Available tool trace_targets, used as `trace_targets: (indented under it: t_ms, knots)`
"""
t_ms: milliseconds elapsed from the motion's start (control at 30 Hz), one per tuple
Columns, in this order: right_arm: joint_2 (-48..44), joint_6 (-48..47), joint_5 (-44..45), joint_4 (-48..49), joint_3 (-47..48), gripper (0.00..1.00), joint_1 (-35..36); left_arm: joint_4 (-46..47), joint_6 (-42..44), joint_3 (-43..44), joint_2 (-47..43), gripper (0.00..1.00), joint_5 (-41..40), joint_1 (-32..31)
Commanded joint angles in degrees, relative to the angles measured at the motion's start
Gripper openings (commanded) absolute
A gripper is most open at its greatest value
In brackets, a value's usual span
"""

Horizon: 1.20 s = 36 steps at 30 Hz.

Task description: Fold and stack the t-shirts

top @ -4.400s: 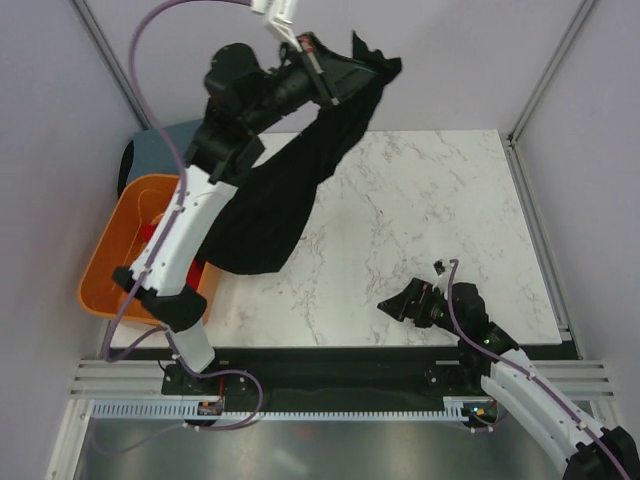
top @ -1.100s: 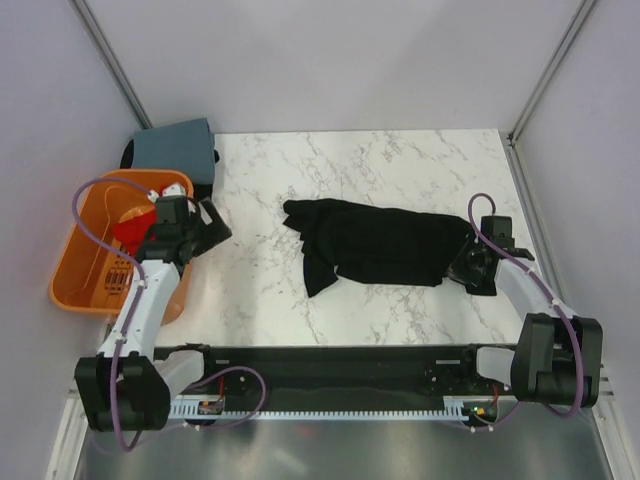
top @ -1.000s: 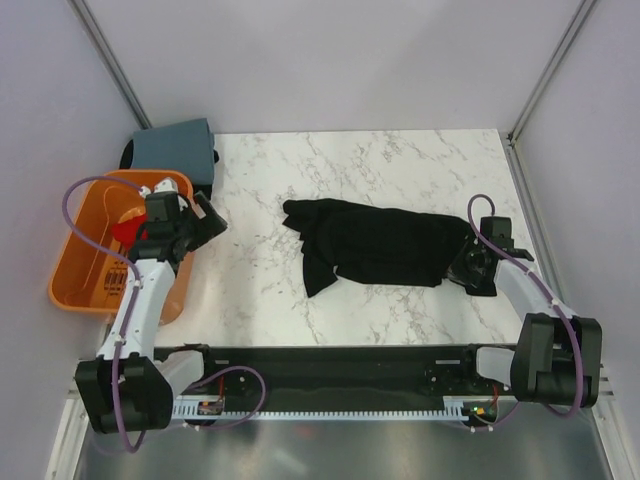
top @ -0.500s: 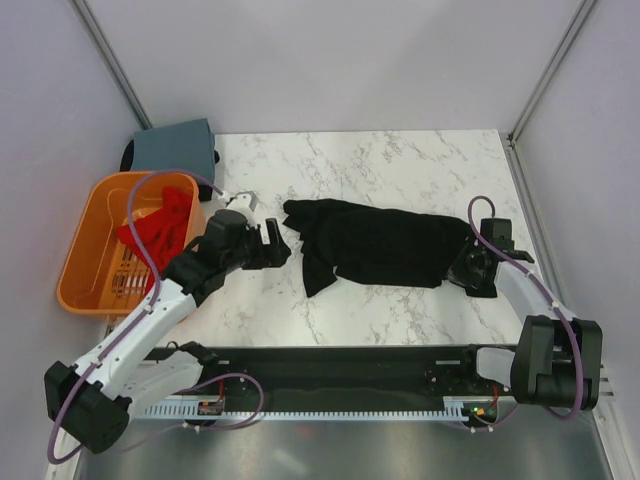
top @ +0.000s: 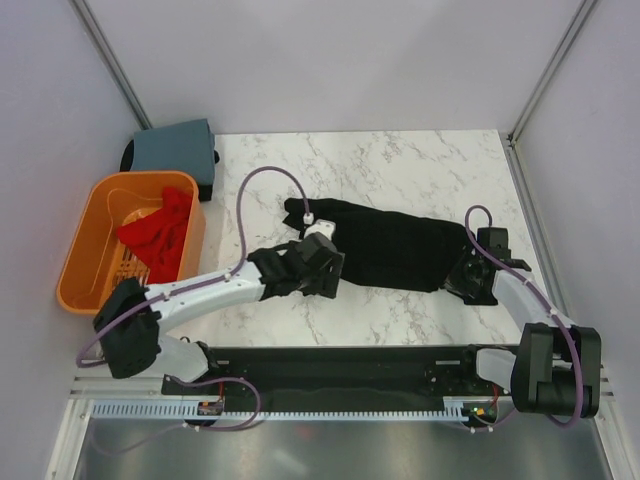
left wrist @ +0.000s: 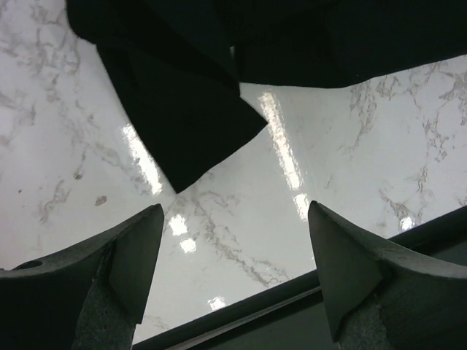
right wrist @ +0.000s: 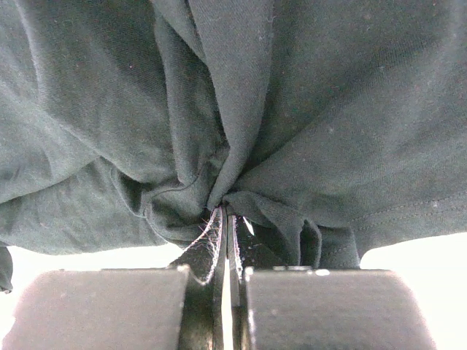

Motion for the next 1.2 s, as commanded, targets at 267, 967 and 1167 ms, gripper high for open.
trace_targets:
  t_ms: [267, 967, 1167]
  knots:
    - [-0.27, -0.35, -2.21, 0.90, -0.37, 0.00, 0.29, -10.73, -6.60, 19.76, 22.92, 0.88, -21.02, -7.09]
    - [0.70, -0.52, -3.53, 1.60, -0.29, 0.00, 0.29, -19.44, -6.78, 24.42, 22.88, 0.02, -29.64, -7.35]
    - [-0.70, -0.61, -3.18, -2.43, 4.71, 0.00, 0.20, -20.84, -4.94, 24.77, 12.41, 0.02, -29.73, -7.09]
